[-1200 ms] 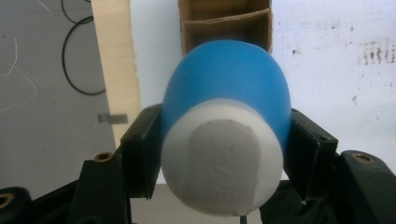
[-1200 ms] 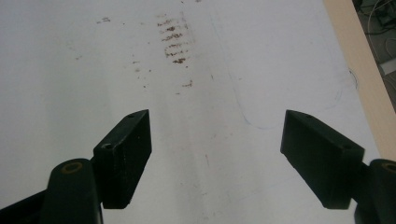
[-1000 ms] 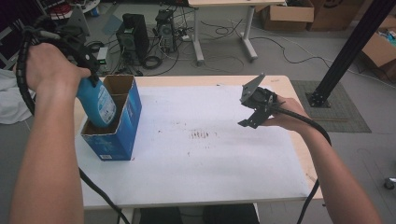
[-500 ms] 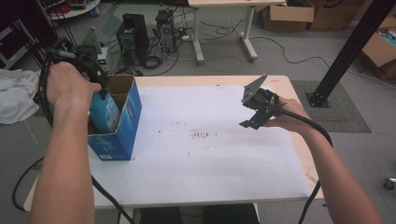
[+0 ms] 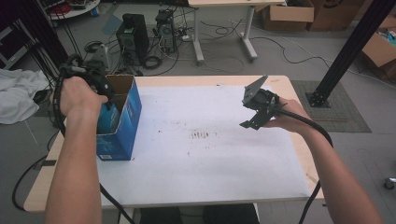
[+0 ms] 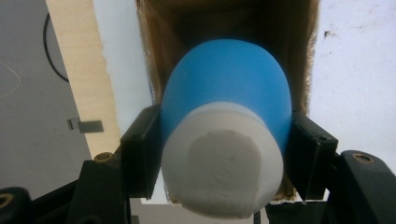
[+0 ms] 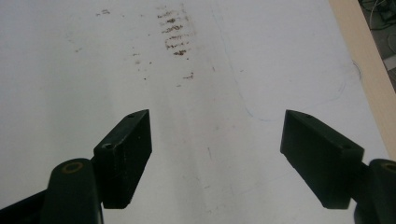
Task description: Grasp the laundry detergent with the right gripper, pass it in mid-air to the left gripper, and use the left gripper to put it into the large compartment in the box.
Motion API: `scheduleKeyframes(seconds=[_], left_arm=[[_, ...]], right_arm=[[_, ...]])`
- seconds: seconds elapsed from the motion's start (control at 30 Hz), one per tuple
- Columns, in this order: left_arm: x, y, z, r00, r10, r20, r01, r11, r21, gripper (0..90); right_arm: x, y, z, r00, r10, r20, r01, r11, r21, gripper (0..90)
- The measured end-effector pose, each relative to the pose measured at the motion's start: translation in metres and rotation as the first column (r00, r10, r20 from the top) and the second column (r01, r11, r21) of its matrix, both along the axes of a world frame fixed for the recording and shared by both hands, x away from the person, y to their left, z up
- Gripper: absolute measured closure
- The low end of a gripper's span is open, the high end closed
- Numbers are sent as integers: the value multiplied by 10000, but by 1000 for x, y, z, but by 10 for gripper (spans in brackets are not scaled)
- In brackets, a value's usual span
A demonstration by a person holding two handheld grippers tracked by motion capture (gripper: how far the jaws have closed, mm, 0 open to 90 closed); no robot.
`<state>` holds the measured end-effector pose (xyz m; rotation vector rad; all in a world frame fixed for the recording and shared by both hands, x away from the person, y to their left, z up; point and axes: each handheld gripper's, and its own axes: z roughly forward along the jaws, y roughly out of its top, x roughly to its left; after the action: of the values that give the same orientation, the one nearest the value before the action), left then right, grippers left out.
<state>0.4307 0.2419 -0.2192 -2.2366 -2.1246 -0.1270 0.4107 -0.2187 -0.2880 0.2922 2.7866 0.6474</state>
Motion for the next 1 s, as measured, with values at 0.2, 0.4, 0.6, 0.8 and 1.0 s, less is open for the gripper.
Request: scheduleKeyframes(seconds=[0.2,0.4,0.6,0.8,1.0], left_arm=[[1,0,-9,10000,9,-16,-9,10000,-30,385],[3,-2,-22,9998,-59,-176,60,10000,65,385],[4,-2,-31,9995,-65,-321,71,9998,198,385],[5,-2,-41,9988,-84,-487,98,9995,296,385],[5,-3,-46,9988,-132,-473,147,9994,317,384]], right_arm=[[1,-1,0,10000,-17,19,17,10000,-29,246],[0,0,1,10000,-22,20,22,10000,-19,247],[-1,-2,2,10000,-58,33,58,10000,-27,247],[-1,-4,1,10000,-75,43,75,10000,-19,247],[-1,-4,1,9999,-104,45,105,9999,-80,246]])
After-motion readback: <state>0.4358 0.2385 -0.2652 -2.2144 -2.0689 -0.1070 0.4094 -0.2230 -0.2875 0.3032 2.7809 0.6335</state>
